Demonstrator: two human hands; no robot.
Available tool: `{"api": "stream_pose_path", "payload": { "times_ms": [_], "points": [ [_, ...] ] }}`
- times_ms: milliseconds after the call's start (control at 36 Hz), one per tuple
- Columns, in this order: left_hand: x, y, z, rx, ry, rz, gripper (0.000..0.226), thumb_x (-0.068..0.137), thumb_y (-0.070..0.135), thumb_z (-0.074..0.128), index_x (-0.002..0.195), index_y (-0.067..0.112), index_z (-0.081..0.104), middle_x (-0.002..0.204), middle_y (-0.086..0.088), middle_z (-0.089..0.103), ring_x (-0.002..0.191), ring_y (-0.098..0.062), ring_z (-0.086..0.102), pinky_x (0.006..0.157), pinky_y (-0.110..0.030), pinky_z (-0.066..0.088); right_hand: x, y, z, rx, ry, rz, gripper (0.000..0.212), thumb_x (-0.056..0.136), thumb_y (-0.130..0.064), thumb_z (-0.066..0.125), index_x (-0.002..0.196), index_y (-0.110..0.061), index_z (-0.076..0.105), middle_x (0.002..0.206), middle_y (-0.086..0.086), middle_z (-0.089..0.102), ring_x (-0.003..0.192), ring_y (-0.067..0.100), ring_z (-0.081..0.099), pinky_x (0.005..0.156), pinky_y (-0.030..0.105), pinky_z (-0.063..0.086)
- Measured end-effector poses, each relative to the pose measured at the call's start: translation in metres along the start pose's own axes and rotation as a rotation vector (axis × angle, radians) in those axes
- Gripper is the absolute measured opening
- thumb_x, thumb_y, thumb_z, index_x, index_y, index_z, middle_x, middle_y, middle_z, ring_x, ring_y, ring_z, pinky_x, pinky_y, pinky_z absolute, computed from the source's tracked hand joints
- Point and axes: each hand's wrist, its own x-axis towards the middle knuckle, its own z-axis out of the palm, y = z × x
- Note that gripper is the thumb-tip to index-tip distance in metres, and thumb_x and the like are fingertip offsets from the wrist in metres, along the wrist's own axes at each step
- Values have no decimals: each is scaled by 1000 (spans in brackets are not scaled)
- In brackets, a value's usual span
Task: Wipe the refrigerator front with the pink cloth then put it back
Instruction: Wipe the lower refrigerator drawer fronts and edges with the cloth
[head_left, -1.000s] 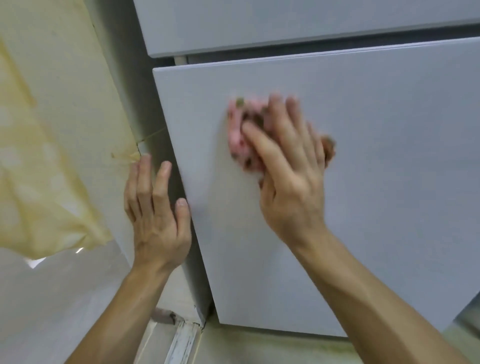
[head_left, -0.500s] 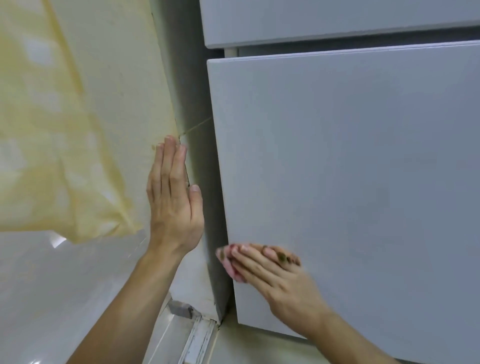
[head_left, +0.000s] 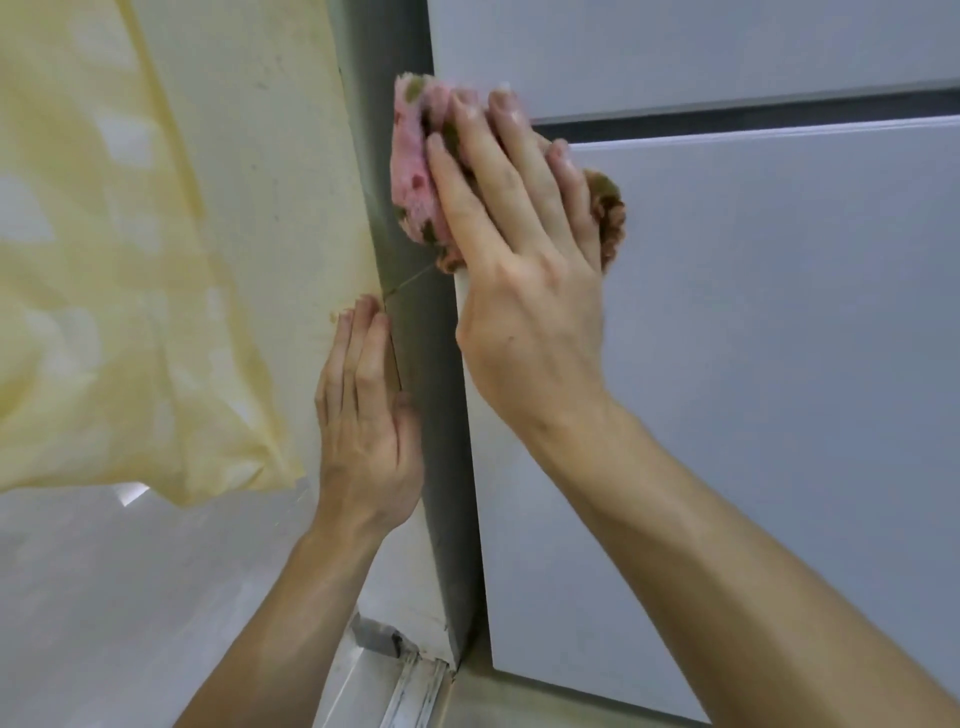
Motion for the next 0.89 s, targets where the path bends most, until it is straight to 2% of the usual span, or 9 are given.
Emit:
{"api": "stream_pose_path", "payload": {
  "times_ms": [111, 222, 306, 361, 444, 528, 639, 806, 889],
  "points": [
    [1, -3, 1, -77, 16, -22, 67, 95, -8, 43, 159, 1, 25, 168, -17, 28, 158, -36, 24, 129, -55, 20, -62, 2, 3, 14, -124, -150, 45, 111, -3, 33, 152, -4, 51, 163, 11, 43, 155, 26, 34, 131, 39, 15],
    [0, 3, 0, -174, 57, -69, 59, 99, 0, 38, 157, -1, 29, 165, -20, 36, 156, -35, 30, 125, -58, 27, -181, 16, -2, -2, -407, -293, 54, 111, -4, 15, 153, -4, 49, 166, 9, 37, 158, 23, 28, 129, 40, 23],
    [0, 8, 0, -213, 83, -70, 56, 100, 6, 33, 156, -5, 31, 163, -20, 37, 155, -33, 32, 126, -55, 27, -280, 39, -11, -90, -607, -468, 58, 104, -6, 32, 162, -13, 36, 171, 0, 31, 160, 16, 22, 128, 36, 20],
    [-1, 8, 1, -200, 89, -61, 55, 101, 7, 33, 156, -1, 31, 163, -21, 37, 155, -35, 32, 126, -55, 28, -324, 51, -20, -98, -712, -456, 59, 108, -18, 38, 166, -27, 26, 171, -12, 28, 159, 9, 23, 128, 31, 18],
    [-4, 9, 4, -163, 88, -73, 56, 100, 4, 35, 155, -2, 32, 163, -23, 37, 155, -37, 32, 125, -57, 27, -338, 60, -27, -88, -769, -394, 53, 115, -23, 18, 168, -28, 12, 172, -14, 19, 159, 7, 20, 129, 27, 14],
    [-11, 14, 10, -109, 91, -87, 55, 100, 7, 36, 154, -6, 36, 163, -24, 37, 155, -39, 31, 122, -63, 28, -320, 66, -37, -188, -759, -507, 53, 113, -11, 7, 164, -6, 23, 171, -2, 26, 162, 16, 8, 129, 29, 12],
    [-21, 24, 20, -40, 81, -46, 55, 102, 15, 35, 153, -6, 38, 165, -24, 32, 156, -41, 26, 125, -61, 23, -259, 70, -64, -36, -698, -378, 59, 113, -8, 8, 153, -10, 51, 167, 1, 37, 158, 17, 27, 131, 33, 17],
    [-26, 41, 32, -32, 40, -6, 57, 101, 12, 39, 155, -2, 33, 168, -20, 24, 159, -40, 19, 128, -56, 18, -140, 84, -87, -92, -192, -96, 60, 97, 16, 40, 150, -8, 52, 163, 10, 37, 159, 26, 24, 130, 43, 18],
    [-30, 47, 38, -53, 12, -11, 59, 101, 12, 39, 157, -3, 29, 169, -14, 21, 160, -37, 18, 129, -54, 19, -92, 88, -92, -88, 45, 137, 62, 93, 23, 45, 150, -1, 51, 160, 23, 38, 154, 41, 26, 130, 46, 14]
  ]
}}
